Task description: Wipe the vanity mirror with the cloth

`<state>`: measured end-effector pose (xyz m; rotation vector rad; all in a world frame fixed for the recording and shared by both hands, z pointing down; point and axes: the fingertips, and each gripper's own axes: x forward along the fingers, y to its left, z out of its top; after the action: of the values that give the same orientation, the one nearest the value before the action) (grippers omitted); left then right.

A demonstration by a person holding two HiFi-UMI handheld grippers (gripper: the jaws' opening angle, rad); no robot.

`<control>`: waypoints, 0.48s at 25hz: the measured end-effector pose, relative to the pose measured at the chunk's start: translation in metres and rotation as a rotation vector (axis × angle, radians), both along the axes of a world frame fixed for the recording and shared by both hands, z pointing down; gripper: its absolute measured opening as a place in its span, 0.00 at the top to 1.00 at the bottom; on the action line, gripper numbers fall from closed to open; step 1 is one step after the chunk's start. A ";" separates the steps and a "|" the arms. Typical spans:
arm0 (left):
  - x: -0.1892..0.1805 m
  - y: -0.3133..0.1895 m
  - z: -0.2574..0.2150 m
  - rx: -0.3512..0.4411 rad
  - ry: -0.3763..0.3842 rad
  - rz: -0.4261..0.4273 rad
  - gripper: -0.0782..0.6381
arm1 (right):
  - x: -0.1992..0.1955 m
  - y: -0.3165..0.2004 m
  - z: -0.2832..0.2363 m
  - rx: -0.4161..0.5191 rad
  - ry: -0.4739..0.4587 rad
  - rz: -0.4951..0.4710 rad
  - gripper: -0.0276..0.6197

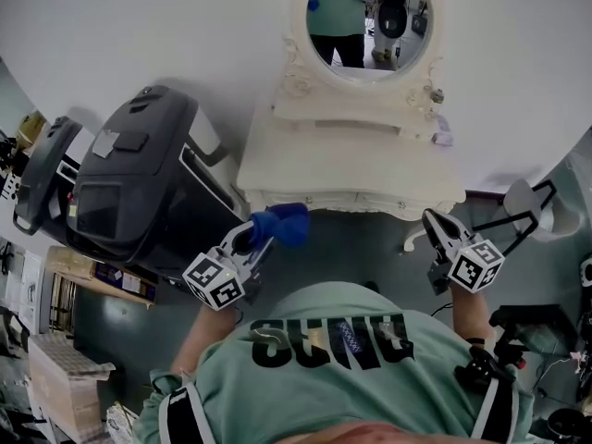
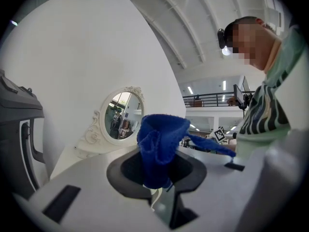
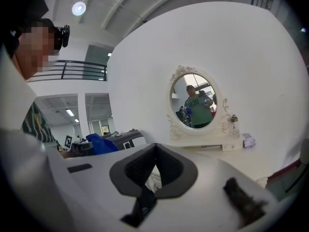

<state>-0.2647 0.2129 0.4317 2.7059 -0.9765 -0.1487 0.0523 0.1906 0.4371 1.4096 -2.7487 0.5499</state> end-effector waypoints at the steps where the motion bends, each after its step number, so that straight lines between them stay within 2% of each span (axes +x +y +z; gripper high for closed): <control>1: 0.010 -0.011 0.000 0.000 0.001 -0.003 0.77 | 0.011 -0.013 0.002 -0.006 -0.026 -0.002 0.95; 5: 0.061 -0.068 -0.004 0.020 -0.005 -0.027 0.77 | 0.057 -0.075 0.011 0.000 -0.051 -0.044 0.95; 8: 0.105 -0.119 -0.009 -0.017 0.048 -0.068 0.77 | 0.090 -0.133 0.012 0.004 -0.054 -0.100 0.95; 12: 0.147 -0.170 -0.020 -0.020 0.070 -0.096 0.77 | 0.116 -0.193 0.001 0.040 -0.002 -0.183 0.95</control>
<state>-0.1175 0.0425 0.4114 2.6185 -1.0809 -0.2493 0.1684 -0.0028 0.4384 1.1474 -2.8655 0.4914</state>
